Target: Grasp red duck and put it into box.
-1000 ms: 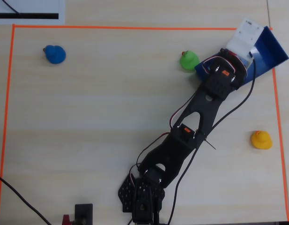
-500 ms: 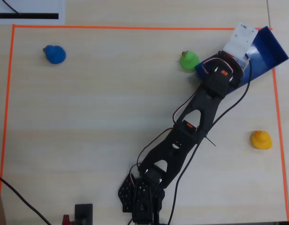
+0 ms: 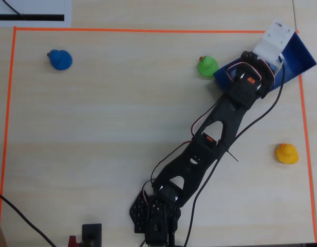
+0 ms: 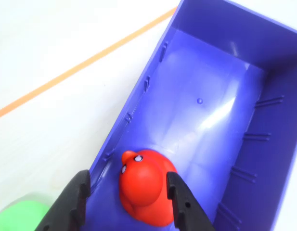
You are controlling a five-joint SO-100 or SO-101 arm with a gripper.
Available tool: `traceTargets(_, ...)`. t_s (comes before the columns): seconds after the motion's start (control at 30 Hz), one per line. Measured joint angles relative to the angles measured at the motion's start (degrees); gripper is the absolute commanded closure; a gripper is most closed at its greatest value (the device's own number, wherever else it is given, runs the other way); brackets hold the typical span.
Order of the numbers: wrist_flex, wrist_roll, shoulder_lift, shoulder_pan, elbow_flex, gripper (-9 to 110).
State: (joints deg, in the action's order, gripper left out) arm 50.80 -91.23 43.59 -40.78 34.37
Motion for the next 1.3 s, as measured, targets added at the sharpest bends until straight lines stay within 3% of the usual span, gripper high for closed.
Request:
traceTargets(0.1,6.5,1.5,4.3,0.5,0.0,101)
traceTargets(0.37,40.5,6.6,36.3,14.4,8.4,101)
traceTargets(0.5,36.2,7.0,58.7,27.7,29.8,101)
traceTargets(0.63,24.9,2.3,83.7,37.6,62.3,101)
traceTargets(0.93,21.6,-5.4,130.2,40.5,126.3,101)
traceTargets(1.07,24.0,-5.5,142.2,41.0,140.2,101)
traceTargets(1.3,24.4,-5.4,146.2,41.2,142.7,101)
